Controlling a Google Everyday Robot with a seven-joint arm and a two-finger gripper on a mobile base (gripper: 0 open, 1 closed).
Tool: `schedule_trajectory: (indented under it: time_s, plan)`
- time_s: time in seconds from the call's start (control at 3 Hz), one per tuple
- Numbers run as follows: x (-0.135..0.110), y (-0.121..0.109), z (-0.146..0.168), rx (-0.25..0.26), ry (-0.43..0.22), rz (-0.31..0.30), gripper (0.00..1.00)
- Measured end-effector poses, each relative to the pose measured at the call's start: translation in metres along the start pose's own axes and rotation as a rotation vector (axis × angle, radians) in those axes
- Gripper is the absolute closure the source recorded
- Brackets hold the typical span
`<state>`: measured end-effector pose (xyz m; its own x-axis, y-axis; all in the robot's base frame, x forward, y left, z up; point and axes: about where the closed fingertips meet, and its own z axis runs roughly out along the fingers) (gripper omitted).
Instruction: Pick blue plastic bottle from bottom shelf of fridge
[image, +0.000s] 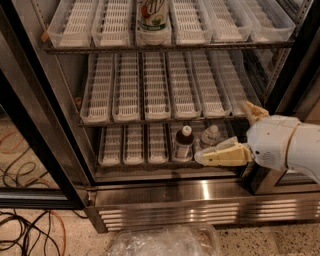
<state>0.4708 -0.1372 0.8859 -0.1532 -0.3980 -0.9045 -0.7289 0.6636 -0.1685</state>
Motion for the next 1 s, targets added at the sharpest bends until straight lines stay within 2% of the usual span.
schedule_trajectory:
  time_s: [0.33, 1.0]
  plan:
    - [0.019, 0.002, 0.012, 0.05, -0.032, 0.024, 0.0]
    - [0.056, 0.011, 0.039, 0.113, -0.123, 0.025, 0.0]
